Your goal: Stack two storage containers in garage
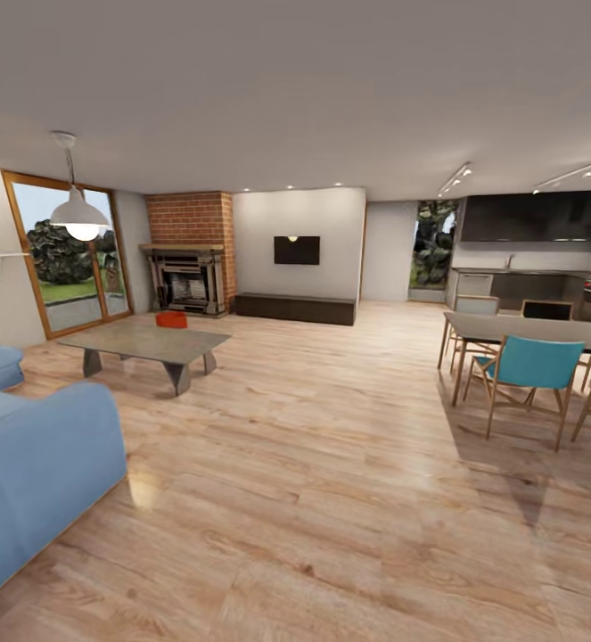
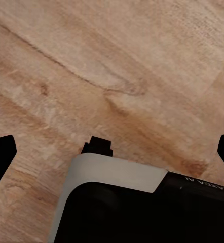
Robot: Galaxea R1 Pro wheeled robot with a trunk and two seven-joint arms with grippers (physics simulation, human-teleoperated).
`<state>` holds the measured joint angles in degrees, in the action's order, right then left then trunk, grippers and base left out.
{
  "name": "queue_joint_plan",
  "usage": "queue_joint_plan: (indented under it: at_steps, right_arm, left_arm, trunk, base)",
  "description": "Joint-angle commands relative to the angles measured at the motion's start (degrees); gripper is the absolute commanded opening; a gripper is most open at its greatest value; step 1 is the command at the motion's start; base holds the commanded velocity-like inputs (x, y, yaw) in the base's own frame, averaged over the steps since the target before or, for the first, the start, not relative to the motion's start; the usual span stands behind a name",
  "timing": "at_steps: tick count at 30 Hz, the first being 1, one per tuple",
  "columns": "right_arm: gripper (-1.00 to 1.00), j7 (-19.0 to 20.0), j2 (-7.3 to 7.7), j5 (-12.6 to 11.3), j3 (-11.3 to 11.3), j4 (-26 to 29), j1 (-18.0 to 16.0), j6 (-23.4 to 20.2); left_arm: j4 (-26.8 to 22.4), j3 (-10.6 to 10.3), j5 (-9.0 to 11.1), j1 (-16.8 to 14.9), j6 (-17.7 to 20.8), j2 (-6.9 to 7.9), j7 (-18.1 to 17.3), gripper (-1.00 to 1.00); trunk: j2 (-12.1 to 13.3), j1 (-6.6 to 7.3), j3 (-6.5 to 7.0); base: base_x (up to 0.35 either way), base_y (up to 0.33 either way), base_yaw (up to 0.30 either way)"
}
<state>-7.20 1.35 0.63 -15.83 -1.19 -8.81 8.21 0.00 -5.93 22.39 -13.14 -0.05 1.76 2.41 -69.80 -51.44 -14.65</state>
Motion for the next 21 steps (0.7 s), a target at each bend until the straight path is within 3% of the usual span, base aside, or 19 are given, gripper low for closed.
queue_joint_plan:
  at_steps: [1, 21]
  right_arm:
    - [1.0, -0.2, -0.02, 0.1, -0.3, -0.1, -0.1, 0.2]
    - [1.0, -0.2, 0.03, 0.1, -0.3, -0.1, -0.1, 0.2]
  left_arm:
    - [0.0, -0.5, 0.4, 0.0, 0.0, 0.0, 0.1, 1.0]
    - [0.1, -0.5, 0.4, 0.0, 0.0, 0.0, 0.1, 1.0]
  trunk:
    - [0.0, -0.04, -0.07]
    - [0.0, -0.04, -0.07]
  base:
    - [0.323, 0.0, 0.0]
    - [0.323, 0.0, 0.0]
